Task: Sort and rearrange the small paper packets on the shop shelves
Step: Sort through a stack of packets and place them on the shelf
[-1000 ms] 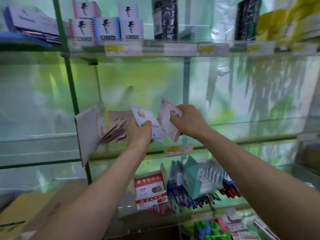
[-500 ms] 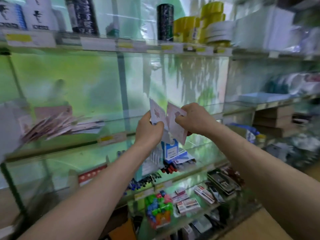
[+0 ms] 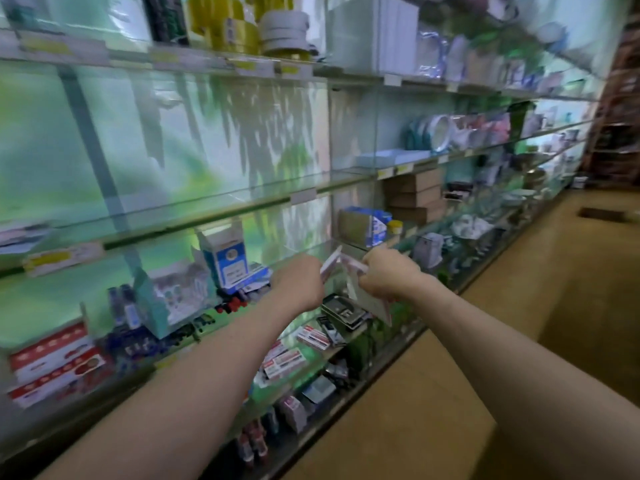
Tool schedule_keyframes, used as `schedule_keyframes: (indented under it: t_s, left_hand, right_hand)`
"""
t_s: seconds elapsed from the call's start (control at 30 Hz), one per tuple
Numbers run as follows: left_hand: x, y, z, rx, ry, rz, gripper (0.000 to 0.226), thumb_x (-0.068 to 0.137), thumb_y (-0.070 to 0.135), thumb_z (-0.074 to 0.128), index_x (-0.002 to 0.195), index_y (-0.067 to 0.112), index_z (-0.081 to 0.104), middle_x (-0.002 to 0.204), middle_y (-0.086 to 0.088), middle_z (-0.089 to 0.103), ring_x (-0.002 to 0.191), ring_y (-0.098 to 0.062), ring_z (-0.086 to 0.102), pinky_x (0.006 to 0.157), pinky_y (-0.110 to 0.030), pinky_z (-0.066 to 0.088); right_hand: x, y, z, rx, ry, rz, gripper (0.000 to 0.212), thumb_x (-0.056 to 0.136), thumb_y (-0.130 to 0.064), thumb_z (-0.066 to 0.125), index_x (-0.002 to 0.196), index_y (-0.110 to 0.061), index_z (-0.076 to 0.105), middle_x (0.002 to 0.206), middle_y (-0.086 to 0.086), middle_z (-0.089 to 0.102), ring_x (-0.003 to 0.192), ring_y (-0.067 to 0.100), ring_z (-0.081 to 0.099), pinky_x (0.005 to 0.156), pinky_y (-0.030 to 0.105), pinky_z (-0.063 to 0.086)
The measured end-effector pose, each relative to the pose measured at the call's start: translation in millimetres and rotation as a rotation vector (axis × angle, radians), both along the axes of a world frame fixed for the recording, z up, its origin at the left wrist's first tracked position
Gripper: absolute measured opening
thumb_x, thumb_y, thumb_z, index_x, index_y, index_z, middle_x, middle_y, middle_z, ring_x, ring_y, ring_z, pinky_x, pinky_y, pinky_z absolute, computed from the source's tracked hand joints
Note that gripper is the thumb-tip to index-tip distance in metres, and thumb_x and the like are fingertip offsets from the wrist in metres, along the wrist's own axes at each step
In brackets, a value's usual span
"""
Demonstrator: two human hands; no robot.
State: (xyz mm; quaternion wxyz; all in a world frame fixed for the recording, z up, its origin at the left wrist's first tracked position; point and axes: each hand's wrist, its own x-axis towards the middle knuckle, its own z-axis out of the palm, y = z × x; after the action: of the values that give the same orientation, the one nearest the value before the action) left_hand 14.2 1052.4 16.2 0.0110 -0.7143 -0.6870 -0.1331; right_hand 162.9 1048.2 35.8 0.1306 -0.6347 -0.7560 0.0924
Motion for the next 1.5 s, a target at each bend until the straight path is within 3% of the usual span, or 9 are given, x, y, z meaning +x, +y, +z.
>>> schedule_keyframes:
  t_s: [0.1,0.17,0.27,0.4,0.67,0.8,1.0,1.17,1.5]
  left_hand:
    - [31,-3,-11,-0.002,0.175,-0.059,0.019,0.088,0.01,0.052,0.101,0.011,0.065,0.093,-0.01,0.061,0.091,-0.032,0.063,0.064,-0.035,0.044]
    - [50,-3,-16,-0.005,0.262,-0.098,0.025,0.087,0.008,0.052,0.109,0.01,0.064,0.106,-0.012,0.06,0.1,-0.033,0.061,0.072,-0.037,0.047]
    - [77,-1,-27,-0.01,0.376,-0.145,0.03,0.089,0.011,0.051,0.117,0.008,0.061,0.119,-0.013,0.057,0.112,-0.034,0.056,0.085,-0.039,0.046]
    - [115,9,-41,0.008,0.462,-0.21,0.034,0.092,0.017,0.052,0.126,0.014,0.056,0.126,-0.01,0.053,0.121,-0.031,0.049,0.095,-0.04,0.039]
    - [179,57,-63,0.011,0.514,-0.329,0.028,0.089,0.013,0.055,0.116,0.019,0.06,0.124,-0.008,0.054,0.118,-0.028,0.048,0.097,-0.041,0.031]
    - [210,96,-70,0.015,0.538,-0.371,0.03,0.087,0.011,0.057,0.115,0.02,0.06,0.123,-0.007,0.054,0.117,-0.027,0.049,0.094,-0.04,0.032]
    - [250,167,-68,0.042,0.547,-0.423,0.028,0.088,0.009,0.054,0.113,0.019,0.062,0.122,-0.007,0.054,0.117,-0.028,0.049,0.098,-0.043,0.03]
    - [280,227,-63,0.069,0.563,-0.446,0.027,0.089,0.011,0.054,0.112,0.02,0.062,0.121,-0.007,0.056,0.116,-0.028,0.05,0.098,-0.042,0.03]
    - [338,311,-61,0.079,0.595,-0.493,0.027,0.089,0.011,0.056,0.113,0.021,0.061,0.119,-0.006,0.056,0.114,-0.026,0.051,0.099,-0.044,0.028]
  right_hand:
    - [40,-10,-23,-0.09,-0.081,-0.079,0.022,0.091,-0.012,0.046,0.07,-0.011,0.039,0.065,0.004,0.036,0.059,0.022,0.041,0.052,0.028,0.033]
    - [65,-16,-38,-0.127,-0.123,-0.129,0.025,0.092,-0.011,0.045,0.068,-0.012,0.037,0.065,0.004,0.038,0.054,0.019,0.037,0.047,0.026,0.028]
    - [94,-26,-52,-0.117,-0.185,-0.21,0.008,0.091,-0.008,0.046,0.085,-0.011,0.051,0.068,0.003,0.046,0.056,0.017,0.042,0.052,0.029,0.037]
    - [122,-32,-62,-0.12,-0.242,-0.285,0.013,0.092,-0.014,0.051,0.079,-0.013,0.052,0.068,0.001,0.048,0.063,0.02,0.049,0.063,0.032,0.041]
    - [166,-2,-78,-0.097,-0.274,-0.372,0.008,0.092,-0.012,0.052,0.09,-0.013,0.059,0.079,0.003,0.056,0.075,0.023,0.056,0.063,0.032,0.044]
    - [188,30,-83,-0.085,-0.279,-0.397,0.007,0.093,-0.014,0.052,0.086,-0.015,0.054,0.07,-0.001,0.048,0.072,0.021,0.053,0.063,0.031,0.045]
    - [220,95,-79,-0.086,-0.24,-0.447,0.007,0.093,-0.014,0.055,0.095,-0.014,0.062,0.079,0.002,0.056,0.072,0.019,0.054,0.063,0.029,0.045]
    - [246,149,-75,-0.091,-0.248,-0.5,0.004,0.094,-0.015,0.055,0.09,-0.015,0.057,0.069,-0.001,0.049,0.069,0.016,0.054,0.063,0.027,0.046]
    - [304,227,-80,-0.114,-0.232,-0.535,0.006,0.093,-0.016,0.056,0.088,-0.016,0.054,0.07,-0.002,0.05,0.06,0.011,0.049,0.058,0.024,0.043]
